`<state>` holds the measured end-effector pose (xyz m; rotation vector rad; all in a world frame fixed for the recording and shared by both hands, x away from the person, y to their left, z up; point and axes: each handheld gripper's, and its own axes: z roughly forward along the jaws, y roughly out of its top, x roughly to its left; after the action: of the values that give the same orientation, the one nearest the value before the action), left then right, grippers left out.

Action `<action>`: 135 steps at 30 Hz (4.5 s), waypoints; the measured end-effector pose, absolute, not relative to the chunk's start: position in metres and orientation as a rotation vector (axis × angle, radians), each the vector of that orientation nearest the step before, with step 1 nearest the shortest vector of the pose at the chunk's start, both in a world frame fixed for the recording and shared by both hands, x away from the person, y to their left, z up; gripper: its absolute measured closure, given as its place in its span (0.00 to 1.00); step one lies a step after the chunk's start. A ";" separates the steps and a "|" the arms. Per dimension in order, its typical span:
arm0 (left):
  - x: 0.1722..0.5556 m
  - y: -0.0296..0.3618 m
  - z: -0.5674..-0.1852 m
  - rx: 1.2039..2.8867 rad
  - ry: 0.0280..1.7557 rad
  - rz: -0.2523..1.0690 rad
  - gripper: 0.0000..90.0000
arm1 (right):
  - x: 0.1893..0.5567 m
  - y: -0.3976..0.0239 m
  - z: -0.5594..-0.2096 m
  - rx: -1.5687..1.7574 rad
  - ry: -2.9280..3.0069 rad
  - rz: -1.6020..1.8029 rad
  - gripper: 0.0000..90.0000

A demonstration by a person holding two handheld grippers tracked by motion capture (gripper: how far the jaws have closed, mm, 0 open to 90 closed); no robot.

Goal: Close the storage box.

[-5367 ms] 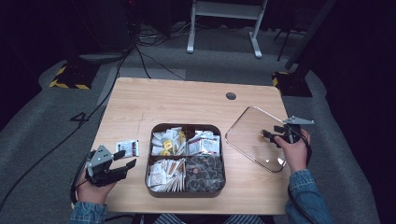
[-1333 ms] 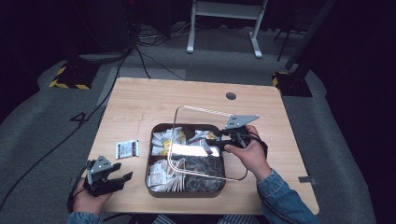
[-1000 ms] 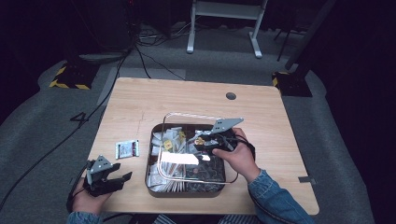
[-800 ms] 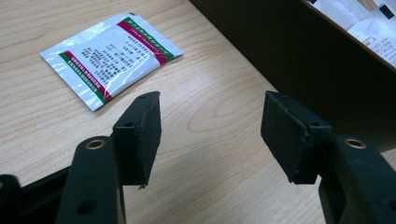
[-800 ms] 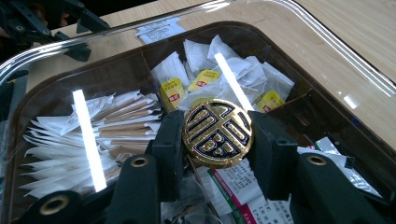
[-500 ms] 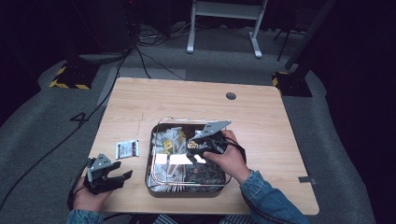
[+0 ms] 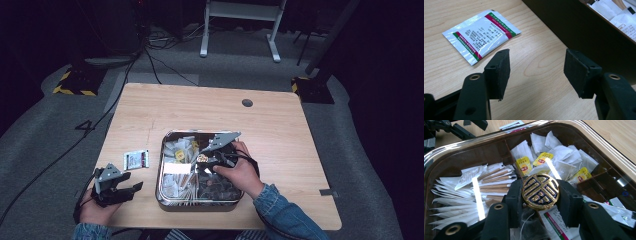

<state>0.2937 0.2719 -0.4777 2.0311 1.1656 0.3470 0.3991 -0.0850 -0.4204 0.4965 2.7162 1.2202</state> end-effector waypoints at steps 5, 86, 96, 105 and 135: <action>0.294 0.272 -0.478 2.030 1.162 0.344 0.43 | 0.396 -0.080 -0.421 0.507 2.721 1.211 0.65; 0.274 0.279 -0.473 1.990 1.151 0.403 0.43 | 0.396 -0.145 -0.390 0.659 2.555 1.449 0.42; 0.274 0.280 -0.471 1.989 1.144 0.400 0.43 | 0.402 -0.187 -0.378 0.760 2.455 1.471 0.41; 0.276 0.284 -0.470 1.968 1.156 0.412 0.43 | 0.409 -0.228 -0.376 0.839 2.404 1.428 0.42; 0.288 0.289 -0.475 1.962 1.284 0.429 0.44 | 0.404 -0.321 -0.431 0.961 2.329 1.219 0.41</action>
<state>0.2884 0.2893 -0.4750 1.9618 1.2839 0.4292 0.4041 -0.3215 -0.4313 0.9613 2.3293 1.2192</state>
